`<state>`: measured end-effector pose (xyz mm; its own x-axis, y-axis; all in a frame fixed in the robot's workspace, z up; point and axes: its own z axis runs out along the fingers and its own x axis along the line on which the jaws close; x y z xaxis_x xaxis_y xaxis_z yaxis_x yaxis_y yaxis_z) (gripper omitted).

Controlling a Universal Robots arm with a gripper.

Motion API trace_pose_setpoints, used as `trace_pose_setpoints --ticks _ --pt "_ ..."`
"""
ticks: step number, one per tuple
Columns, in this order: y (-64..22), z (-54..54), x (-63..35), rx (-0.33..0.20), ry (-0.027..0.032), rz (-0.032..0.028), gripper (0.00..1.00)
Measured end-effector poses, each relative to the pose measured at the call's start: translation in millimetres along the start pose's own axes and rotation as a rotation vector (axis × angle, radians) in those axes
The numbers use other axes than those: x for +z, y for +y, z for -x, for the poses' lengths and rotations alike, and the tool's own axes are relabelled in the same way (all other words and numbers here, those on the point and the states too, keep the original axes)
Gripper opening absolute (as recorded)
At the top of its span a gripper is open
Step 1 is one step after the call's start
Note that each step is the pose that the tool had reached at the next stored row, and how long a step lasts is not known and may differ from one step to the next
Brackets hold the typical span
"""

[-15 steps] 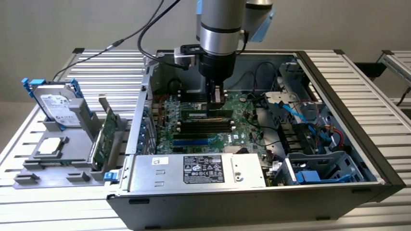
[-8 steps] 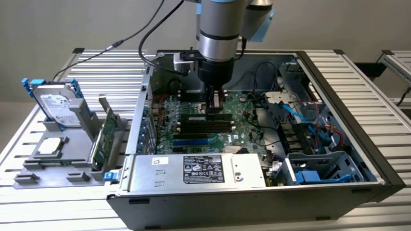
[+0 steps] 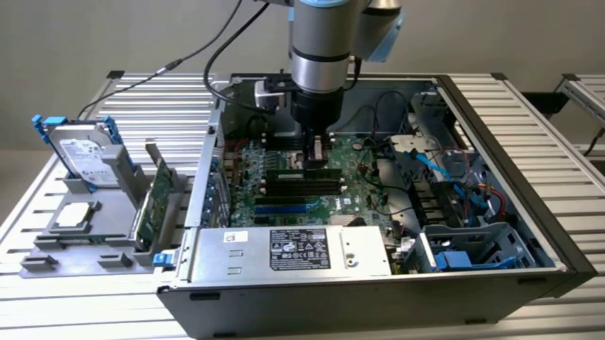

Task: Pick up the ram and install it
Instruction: 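Insert the ram into the slot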

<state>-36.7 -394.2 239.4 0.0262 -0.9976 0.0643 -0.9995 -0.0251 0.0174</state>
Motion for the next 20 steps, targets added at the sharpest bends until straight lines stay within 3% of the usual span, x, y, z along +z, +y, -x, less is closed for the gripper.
trace_pose_setpoints --ticks 12,20 --pt "0.4 -2.5 3.4 0.0 0.0093 0.0003 0.14" --pt "0.2 -2.6 7.8 0.0 0.0215 0.0006 0.14"
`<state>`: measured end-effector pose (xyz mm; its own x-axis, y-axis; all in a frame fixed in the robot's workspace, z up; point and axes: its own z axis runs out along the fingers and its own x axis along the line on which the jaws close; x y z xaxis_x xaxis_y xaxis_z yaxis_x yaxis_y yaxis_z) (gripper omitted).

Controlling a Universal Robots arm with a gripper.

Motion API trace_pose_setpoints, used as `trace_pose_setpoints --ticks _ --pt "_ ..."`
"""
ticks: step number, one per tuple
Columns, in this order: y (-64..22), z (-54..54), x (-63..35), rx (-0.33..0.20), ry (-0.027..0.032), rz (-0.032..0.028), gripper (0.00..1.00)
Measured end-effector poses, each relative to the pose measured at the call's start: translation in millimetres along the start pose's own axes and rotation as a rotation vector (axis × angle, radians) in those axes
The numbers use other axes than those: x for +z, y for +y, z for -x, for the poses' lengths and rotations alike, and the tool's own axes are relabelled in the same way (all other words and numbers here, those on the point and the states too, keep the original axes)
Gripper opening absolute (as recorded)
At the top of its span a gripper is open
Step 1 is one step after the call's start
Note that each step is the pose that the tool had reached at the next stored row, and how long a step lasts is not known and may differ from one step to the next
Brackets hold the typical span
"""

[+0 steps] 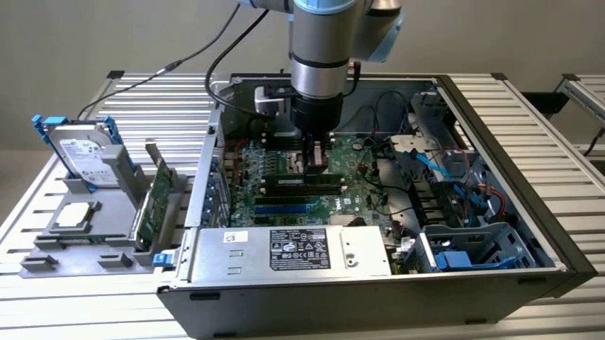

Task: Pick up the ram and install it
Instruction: 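Insert the ram into the slot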

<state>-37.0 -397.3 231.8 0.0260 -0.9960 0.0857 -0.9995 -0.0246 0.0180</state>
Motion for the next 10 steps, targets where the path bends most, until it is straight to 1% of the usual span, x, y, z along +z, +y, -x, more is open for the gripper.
trace_pose_setpoints --ticks 3,5,6,10 --pt "-0.2 0.1 1.2 0.0 0.0079 0.0002 0.14" --pt "-0.2 0.1 1.6 0.0 0.0114 0.0004 0.14" --pt "-0.2 0.1 1.6 0.0 0.0122 0.0006 0.14" --pt "-0.2 0.1 1.7 0.0 0.012 0.0003 0.14"
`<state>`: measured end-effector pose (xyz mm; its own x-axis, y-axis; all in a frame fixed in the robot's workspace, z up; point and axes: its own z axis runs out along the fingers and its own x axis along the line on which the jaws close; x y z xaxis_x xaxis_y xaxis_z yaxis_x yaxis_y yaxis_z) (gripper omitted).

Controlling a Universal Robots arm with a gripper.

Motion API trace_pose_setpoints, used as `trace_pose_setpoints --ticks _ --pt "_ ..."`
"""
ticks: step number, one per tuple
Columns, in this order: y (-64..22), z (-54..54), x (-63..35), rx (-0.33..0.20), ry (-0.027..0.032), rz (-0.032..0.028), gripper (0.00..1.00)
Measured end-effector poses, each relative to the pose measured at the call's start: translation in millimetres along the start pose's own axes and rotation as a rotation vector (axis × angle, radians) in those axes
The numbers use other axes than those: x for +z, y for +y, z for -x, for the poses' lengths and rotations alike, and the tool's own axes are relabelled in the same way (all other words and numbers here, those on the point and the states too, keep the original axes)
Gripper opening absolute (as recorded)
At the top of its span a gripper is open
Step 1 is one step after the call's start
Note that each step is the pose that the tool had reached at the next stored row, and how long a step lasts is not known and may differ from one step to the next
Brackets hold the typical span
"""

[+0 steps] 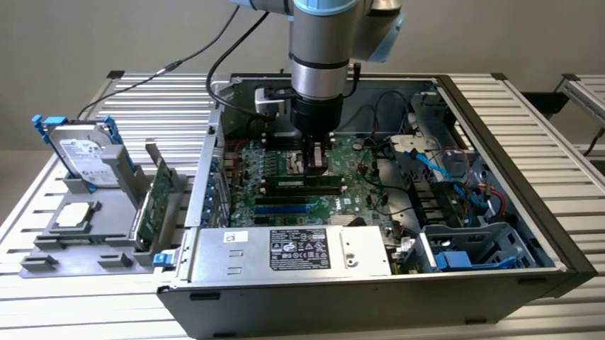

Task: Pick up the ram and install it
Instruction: 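Insert the ram into the slot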

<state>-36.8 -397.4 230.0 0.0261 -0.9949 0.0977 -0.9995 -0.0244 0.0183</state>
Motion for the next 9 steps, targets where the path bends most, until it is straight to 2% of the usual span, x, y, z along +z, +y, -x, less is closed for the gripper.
trace_pose_setpoints --ticks 2,5,6,9 --pt "0.1 0.0 0.1 0.0 -0.0037 -0.0001 0.14" --pt "0.0 0.1 0.2 0.0 -0.0163 -0.0005 0.14" --pt "0.0 0.1 0.3 0.0 -0.0181 -0.0005 0.14" --pt "0.0 -0.1 0.3 0.0 -0.018 -0.0005 0.14"
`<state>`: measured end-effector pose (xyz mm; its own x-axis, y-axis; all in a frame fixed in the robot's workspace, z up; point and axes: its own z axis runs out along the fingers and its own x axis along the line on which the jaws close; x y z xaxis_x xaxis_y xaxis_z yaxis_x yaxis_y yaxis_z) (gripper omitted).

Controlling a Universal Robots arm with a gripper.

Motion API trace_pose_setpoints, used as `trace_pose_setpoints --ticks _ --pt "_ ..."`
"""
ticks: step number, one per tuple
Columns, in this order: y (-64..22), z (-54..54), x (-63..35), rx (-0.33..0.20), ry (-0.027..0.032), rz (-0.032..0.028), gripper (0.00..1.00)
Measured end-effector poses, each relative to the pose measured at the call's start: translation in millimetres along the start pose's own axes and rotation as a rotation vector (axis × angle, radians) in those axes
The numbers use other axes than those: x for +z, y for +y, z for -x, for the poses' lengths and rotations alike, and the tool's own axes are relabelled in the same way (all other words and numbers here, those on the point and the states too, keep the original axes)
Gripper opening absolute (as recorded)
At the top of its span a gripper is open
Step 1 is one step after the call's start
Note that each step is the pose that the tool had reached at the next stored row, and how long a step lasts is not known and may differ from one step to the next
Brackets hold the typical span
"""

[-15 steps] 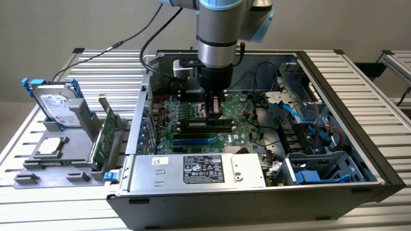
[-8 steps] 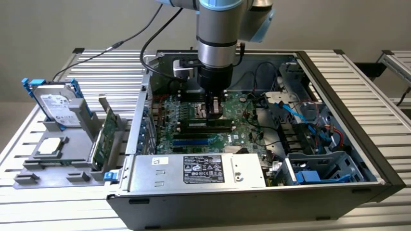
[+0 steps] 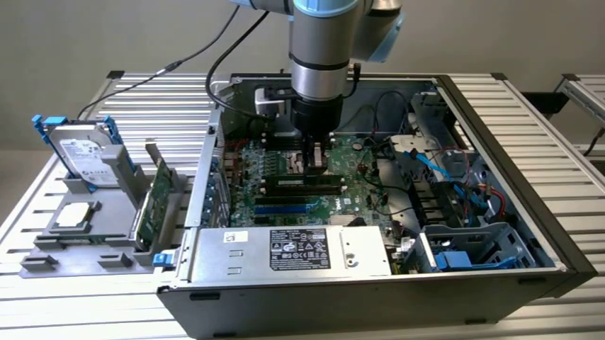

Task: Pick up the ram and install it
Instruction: 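Insert the ram into the slot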

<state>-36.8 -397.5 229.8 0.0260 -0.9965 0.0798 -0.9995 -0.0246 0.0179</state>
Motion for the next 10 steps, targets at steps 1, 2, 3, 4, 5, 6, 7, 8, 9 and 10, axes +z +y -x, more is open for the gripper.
trace_pose_setpoints --ticks 1,2,3,4,5,6,7,8,9,10 --pt "0.0 0.0 0.2 0.0 0.0 0.0 0.14" --pt "0.0 0.0 0.3 0.0 0.0 0.0 0.14" --pt "0.0 0.0 0.4 0.0 -0.0001 0.0 0.14" --pt "0.0 0.0 0.5 0.0 -0.0001 0.0 0.14" --pt "0.0 0.0 0.6 0.0 -0.0001 0.0 0.14" --pt "0.0 0.0 0.8 0.0 -0.0001 0.0 0.14" --pt "0.0 0.0 0.9 0.0 0.0 0.0 0.14" --pt "0.0 0.0 1.8 0.0 0.0001 0.0 0.14" --pt "0.0 -0.2 2.9 0.0 0.0005 0.0 0.14" --pt "-0.1 -0.2 3.0 0.0 0.0006 0.0 0.14"
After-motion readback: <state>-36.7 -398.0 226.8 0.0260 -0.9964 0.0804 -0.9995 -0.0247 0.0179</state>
